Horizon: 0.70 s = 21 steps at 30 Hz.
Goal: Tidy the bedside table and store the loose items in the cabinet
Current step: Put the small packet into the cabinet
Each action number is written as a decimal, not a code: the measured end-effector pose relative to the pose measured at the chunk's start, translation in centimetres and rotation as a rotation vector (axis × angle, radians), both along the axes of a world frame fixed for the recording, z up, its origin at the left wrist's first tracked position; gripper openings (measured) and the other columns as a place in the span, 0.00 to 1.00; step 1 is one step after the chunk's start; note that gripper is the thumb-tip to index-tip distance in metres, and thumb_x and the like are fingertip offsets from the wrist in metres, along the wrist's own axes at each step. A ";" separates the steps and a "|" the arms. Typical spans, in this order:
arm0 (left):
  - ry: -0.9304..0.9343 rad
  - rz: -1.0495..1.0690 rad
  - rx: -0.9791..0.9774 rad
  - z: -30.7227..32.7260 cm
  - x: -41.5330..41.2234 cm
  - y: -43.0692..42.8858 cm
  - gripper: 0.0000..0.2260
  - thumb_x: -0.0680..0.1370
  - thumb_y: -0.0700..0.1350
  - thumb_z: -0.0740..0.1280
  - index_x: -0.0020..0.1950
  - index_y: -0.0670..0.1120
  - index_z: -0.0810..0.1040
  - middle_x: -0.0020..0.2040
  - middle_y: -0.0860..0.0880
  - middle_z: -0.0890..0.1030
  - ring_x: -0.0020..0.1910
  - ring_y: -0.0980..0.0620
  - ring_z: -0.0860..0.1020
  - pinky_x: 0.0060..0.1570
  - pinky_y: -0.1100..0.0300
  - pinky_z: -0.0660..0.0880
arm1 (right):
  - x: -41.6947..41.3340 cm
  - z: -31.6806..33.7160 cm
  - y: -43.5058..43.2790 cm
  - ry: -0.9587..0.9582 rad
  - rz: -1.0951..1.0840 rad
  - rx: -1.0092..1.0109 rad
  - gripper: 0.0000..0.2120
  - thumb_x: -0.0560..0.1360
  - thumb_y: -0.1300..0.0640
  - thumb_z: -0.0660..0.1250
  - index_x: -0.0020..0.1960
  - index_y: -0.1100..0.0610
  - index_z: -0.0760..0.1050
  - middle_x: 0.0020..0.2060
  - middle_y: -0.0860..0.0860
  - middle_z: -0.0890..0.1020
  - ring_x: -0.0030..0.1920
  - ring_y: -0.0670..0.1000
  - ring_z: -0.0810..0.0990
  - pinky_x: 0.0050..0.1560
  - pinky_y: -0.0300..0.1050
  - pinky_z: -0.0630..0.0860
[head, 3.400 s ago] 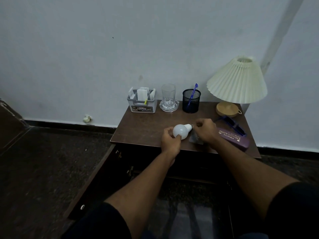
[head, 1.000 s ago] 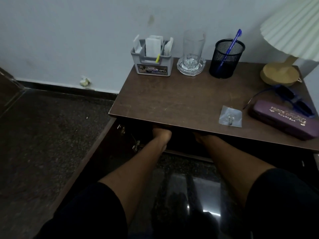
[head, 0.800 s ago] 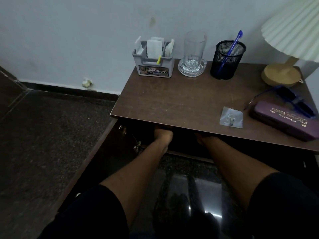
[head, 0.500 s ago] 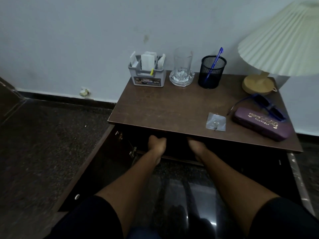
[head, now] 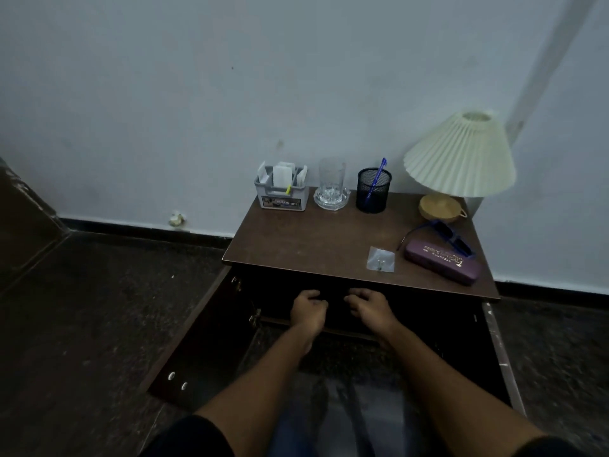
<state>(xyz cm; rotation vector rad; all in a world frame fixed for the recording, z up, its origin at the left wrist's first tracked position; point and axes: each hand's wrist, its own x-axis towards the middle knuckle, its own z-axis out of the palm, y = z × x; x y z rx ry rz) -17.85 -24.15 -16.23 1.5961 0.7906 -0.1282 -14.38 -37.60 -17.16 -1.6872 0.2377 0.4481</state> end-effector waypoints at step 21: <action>-0.295 -0.210 0.358 8.0 4.4 -6.5 0.13 0.77 0.39 0.68 0.61 0.42 0.81 0.56 0.46 0.84 0.57 0.48 0.81 0.62 0.54 0.77 | 0.9 6.3 -7.3 -0.361 -0.309 -0.331 0.07 0.73 0.57 0.75 0.50 0.57 0.84 0.41 0.45 0.84 0.45 0.45 0.82 0.53 0.42 0.77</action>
